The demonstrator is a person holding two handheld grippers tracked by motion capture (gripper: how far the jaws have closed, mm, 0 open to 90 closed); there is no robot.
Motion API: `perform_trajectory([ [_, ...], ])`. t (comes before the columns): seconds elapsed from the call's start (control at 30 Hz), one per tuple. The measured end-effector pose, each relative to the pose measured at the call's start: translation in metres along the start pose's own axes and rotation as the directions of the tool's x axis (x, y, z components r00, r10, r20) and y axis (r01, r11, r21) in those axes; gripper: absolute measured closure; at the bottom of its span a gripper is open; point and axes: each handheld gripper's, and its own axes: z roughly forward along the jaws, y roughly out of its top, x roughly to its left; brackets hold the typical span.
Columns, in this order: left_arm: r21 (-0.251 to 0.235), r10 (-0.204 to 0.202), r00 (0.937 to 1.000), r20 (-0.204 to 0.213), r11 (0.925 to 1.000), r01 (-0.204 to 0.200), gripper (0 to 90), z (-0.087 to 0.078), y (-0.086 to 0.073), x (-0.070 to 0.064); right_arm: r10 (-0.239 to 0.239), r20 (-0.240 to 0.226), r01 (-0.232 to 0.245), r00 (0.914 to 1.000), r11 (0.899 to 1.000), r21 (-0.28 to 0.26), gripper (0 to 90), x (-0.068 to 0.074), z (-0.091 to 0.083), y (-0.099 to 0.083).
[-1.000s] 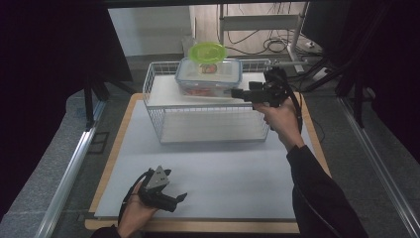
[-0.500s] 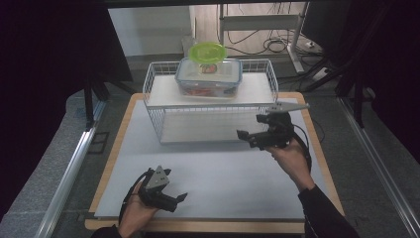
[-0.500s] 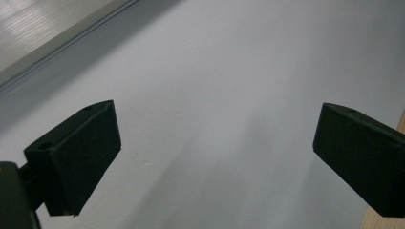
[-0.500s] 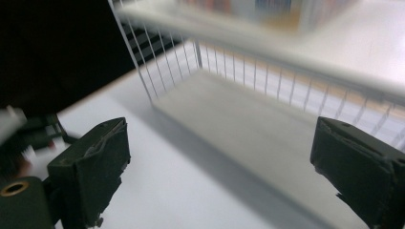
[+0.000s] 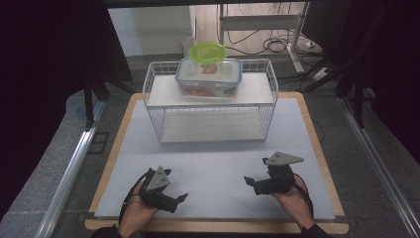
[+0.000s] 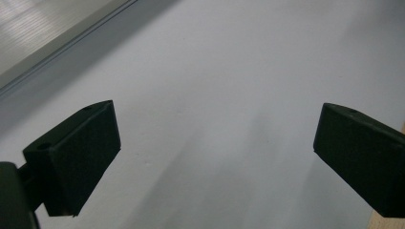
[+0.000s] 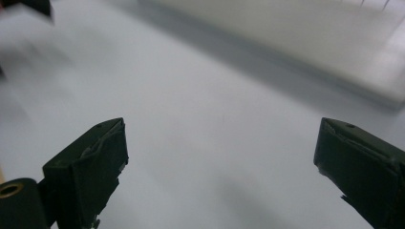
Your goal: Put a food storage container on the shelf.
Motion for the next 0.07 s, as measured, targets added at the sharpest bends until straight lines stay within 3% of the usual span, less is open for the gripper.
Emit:
perform_trajectory([
  [0.07, 0.001, -0.002, 1.0, 0.0, 1.0, 0.002, 2.2, -0.0005, 0.0007, -0.0001, -0.006, 0.014, 0.006, 0.9999, 0.999, 0.031, 3.0, 0.0011, 0.0042, -0.004],
])
